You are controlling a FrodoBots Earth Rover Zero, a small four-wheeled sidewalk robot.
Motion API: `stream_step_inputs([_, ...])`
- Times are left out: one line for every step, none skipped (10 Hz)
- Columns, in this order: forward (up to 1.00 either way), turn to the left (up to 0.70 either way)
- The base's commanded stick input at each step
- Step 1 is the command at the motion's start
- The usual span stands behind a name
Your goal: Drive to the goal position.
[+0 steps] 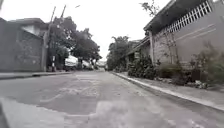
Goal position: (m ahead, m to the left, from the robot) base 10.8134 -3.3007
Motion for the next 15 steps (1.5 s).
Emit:
stream_step_inputs([0.99, 0.0])
stream_step_inputs([0.99, 0.0])
stream_step_inputs([1.0, 0.0])
stream_step_inputs([1.0, 0.0])
stream_step_inputs([1.0, 0.0])
stream_step_inputs([1.0, 0.0])
stream_step_inputs([1.0, 0.0])
stream_step_inputs([1.0, 0.0])
stream_step_inputs([1.0, 0.0])
stream_step_inputs([1.0, -0.02])
stream_step_inputs([1.0, -0.02])
stream_step_inputs([1.0, 0.0])
stream_step_inputs([0.99, 0.0])
stream_step_inputs([1.0, 0.0])
stream_step_inputs([1.0, -0.12])
